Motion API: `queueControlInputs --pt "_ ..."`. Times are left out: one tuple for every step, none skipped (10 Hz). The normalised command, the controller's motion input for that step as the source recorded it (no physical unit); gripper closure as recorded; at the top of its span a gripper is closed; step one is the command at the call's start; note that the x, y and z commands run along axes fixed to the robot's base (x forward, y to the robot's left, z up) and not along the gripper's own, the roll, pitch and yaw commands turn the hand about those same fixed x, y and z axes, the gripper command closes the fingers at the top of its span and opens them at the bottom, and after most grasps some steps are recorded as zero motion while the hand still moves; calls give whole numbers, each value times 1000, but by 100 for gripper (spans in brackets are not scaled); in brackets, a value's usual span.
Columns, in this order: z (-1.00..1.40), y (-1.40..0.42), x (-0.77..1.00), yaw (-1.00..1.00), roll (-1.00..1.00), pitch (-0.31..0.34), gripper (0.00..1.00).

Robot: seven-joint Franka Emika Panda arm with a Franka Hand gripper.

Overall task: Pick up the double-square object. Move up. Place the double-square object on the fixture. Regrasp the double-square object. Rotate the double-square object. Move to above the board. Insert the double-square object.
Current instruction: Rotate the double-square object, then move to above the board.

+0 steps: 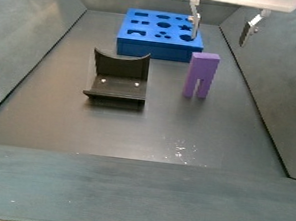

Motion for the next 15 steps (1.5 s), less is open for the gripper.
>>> queueControlInputs --pt "-1000 0 0 -41 0 0 0" --pt "-1000 2 31 -47 0 -43 0" --pt "-1000 3 35 -43 -2 -52 0" --pt "-960 5 33 -32 -5 -55 0" --pt "-830 5 30 -25 -7 -56 0" --pt "-658 5 28 -18 -10 -54 0" --pt "-530 5 29 -14 -12 -52 0" --pt "-367 5 32 -9 -15 -46 0" --pt "-249 5 38 -5 -17 -44 0" --pt "0 0 0 0 0 0 100" --pt "1000 -114 381 -331 -22 -224 100" --pt "1000 -113 368 -305 -23 -192 100" --pt "1000 -100 332 -227 -21 -104 100" --pt "1000 -89 308 -140 -17 -3 100" --pt "1000 -86 294 -95 -16 59 100"
